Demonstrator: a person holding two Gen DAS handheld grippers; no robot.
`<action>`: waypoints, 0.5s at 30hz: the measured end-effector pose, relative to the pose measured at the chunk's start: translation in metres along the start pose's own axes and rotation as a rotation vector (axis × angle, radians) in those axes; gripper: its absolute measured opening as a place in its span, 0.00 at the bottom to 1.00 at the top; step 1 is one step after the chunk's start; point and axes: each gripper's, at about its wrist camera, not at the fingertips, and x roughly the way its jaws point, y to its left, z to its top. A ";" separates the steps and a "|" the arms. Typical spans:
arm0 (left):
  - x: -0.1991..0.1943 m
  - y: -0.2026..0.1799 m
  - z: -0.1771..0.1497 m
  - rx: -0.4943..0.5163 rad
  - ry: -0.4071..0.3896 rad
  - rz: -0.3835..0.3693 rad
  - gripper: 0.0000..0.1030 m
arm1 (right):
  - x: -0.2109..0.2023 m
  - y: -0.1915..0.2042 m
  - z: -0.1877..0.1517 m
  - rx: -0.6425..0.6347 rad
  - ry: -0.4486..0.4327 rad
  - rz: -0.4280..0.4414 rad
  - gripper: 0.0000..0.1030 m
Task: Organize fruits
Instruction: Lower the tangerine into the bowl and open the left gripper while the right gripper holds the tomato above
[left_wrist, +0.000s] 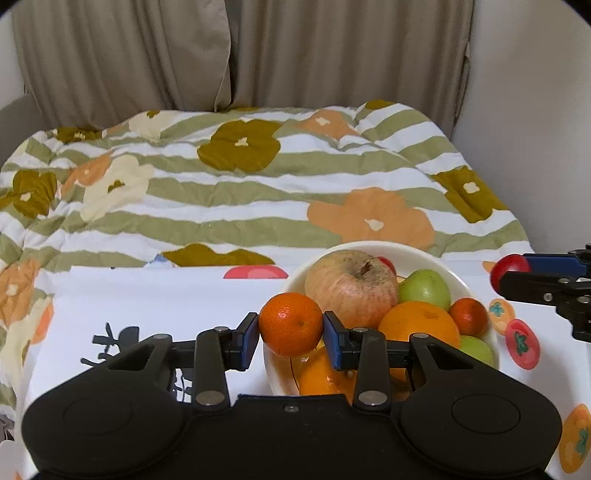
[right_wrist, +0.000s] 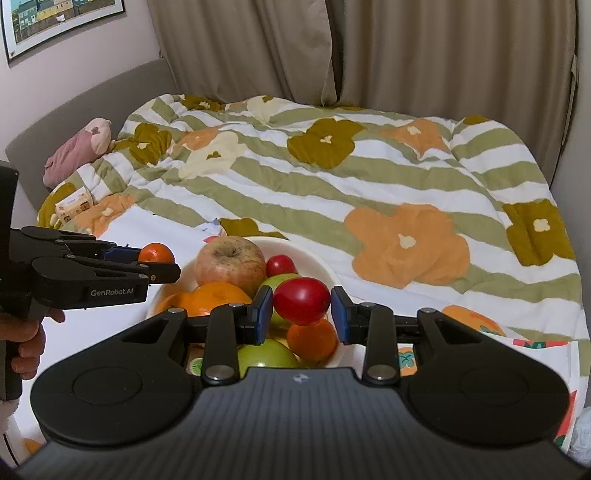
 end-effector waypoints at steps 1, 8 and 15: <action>0.004 0.000 0.000 -0.002 0.007 0.002 0.40 | 0.002 -0.002 -0.001 0.002 0.003 0.002 0.48; 0.010 0.000 0.001 -0.020 0.020 -0.003 0.63 | 0.009 -0.014 -0.002 0.001 0.014 0.006 0.48; -0.014 0.001 0.003 -0.012 -0.033 0.021 0.87 | 0.010 -0.022 0.001 0.003 0.011 0.004 0.48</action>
